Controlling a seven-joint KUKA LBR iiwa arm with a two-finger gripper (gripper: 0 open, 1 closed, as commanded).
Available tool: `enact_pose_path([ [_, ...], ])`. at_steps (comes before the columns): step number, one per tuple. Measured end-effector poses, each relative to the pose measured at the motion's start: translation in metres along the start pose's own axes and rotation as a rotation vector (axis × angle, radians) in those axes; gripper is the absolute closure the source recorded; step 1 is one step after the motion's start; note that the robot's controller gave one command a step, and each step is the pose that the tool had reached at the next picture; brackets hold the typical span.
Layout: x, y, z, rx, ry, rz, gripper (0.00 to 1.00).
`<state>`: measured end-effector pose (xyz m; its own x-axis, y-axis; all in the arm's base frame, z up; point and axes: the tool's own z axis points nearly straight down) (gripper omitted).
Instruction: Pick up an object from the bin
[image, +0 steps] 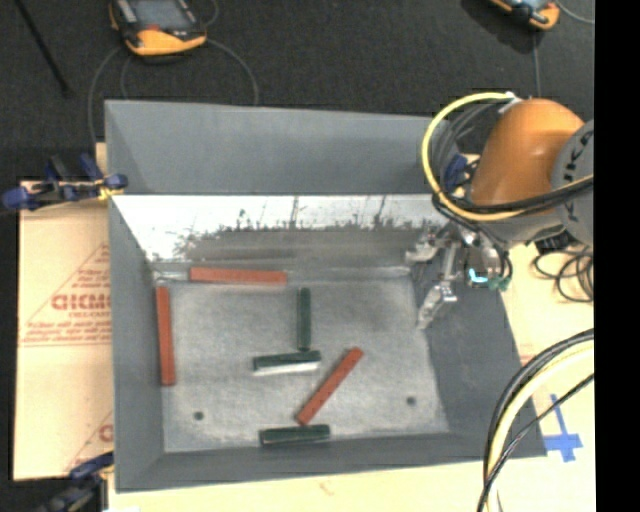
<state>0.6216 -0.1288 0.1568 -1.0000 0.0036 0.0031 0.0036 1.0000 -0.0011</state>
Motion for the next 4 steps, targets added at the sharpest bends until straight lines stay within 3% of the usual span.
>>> enact_pose_path([
  [1,-0.002,0.0,-0.005,0.002,-0.008,-0.003,0.0],
  [2,0.018,0.027,0.032,0.004,-0.015,-0.121,0.0],
  [3,0.057,0.063,0.037,-0.003,0.0,-0.149,0.0],
  [4,0.057,0.079,0.035,0.001,-0.007,-0.348,0.0],
])
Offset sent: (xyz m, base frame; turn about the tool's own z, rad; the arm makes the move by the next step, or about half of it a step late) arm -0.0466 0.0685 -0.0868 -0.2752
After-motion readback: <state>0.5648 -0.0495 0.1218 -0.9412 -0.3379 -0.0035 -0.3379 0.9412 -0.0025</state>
